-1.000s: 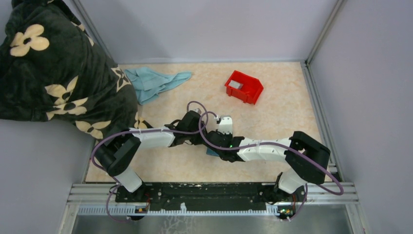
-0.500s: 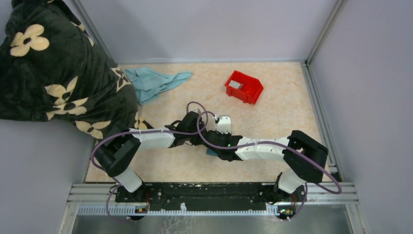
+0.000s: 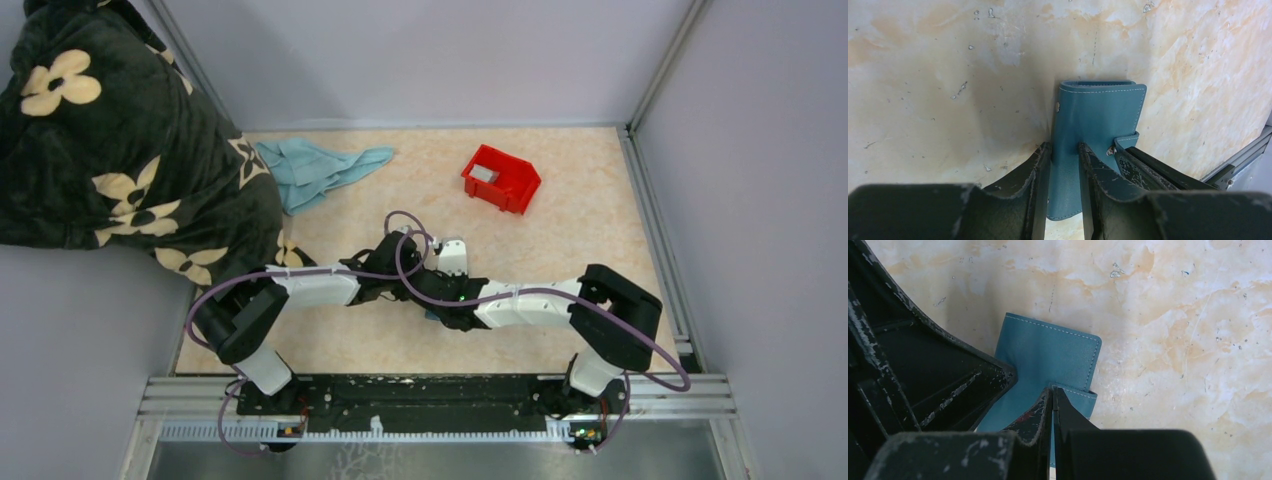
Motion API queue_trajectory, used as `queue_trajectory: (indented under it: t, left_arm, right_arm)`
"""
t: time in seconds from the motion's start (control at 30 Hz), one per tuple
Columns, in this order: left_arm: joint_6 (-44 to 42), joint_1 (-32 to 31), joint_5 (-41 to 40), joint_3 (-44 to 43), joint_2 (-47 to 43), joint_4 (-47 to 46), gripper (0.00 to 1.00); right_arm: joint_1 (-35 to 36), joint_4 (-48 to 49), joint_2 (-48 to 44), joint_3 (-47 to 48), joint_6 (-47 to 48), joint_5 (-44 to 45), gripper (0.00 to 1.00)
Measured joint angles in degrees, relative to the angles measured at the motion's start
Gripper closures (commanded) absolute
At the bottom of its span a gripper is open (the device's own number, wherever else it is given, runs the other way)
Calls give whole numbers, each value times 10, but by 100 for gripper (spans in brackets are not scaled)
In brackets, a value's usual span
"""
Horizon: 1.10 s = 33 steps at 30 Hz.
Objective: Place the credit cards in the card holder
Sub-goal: Close the card holder at the center of the board.
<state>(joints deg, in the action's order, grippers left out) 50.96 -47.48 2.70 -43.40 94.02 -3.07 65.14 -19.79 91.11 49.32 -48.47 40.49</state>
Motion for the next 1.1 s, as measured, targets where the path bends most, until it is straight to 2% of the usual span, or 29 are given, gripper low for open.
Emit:
queue_trajectory:
  t: [0.87, 1.1]
  left_arm:
    - [0, -1, -2, 0, -1, 0, 66]
    - [0, -3, -6, 0, -1, 0, 66]
  right_arm:
    - [4, 12, 13, 0, -2, 7, 100]
    - [8, 42, 32, 0, -8, 18, 100]
